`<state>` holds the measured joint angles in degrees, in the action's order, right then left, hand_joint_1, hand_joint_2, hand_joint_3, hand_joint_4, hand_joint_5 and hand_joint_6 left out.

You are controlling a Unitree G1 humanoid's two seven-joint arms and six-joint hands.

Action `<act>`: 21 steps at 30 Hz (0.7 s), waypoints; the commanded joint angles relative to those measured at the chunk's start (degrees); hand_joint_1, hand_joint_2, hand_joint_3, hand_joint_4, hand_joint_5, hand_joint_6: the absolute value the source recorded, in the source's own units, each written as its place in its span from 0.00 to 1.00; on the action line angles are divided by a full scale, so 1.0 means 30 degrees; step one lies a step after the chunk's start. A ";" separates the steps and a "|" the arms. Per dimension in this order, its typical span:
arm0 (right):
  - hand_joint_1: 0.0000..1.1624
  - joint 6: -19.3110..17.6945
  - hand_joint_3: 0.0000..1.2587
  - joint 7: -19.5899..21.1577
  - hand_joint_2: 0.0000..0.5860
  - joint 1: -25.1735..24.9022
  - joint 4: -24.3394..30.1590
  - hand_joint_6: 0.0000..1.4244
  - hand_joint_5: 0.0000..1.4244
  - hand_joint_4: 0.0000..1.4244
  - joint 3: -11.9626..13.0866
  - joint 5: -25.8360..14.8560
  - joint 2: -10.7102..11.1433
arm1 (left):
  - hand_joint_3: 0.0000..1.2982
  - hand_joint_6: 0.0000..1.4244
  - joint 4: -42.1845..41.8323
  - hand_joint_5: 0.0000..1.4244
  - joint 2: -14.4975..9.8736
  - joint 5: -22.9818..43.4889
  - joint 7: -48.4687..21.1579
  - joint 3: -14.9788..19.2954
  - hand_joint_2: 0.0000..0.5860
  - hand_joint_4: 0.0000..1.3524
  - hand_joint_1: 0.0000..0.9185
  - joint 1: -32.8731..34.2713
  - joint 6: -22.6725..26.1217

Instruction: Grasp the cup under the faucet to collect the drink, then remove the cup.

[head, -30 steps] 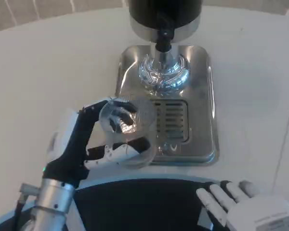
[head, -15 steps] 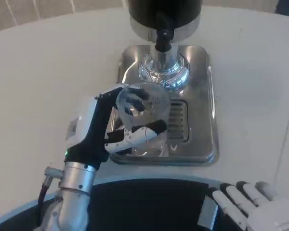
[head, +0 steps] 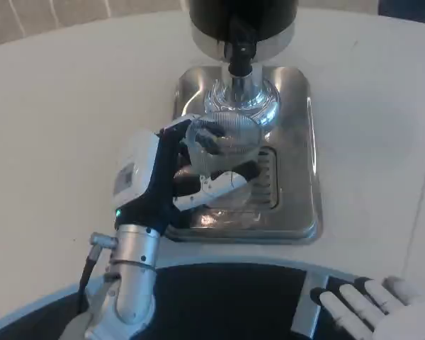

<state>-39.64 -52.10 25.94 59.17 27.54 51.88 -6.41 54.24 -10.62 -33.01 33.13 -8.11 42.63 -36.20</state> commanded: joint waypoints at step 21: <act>0.18 -0.0871 0.00 -0.0904 0.84 0.0064 0.0276 0.00 0.00 0.00 0.1381 -0.1428 -0.4115 | 0.27 0.20 0.0888 0.27 0.0014 -0.1120 0.2454 -0.2241 0.10 0.16 0.34 0.1654 0.2450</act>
<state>-42.74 -53.27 26.32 59.17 31.68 47.29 -6.44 57.02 -9.28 -34.62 38.93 -13.53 45.95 -30.63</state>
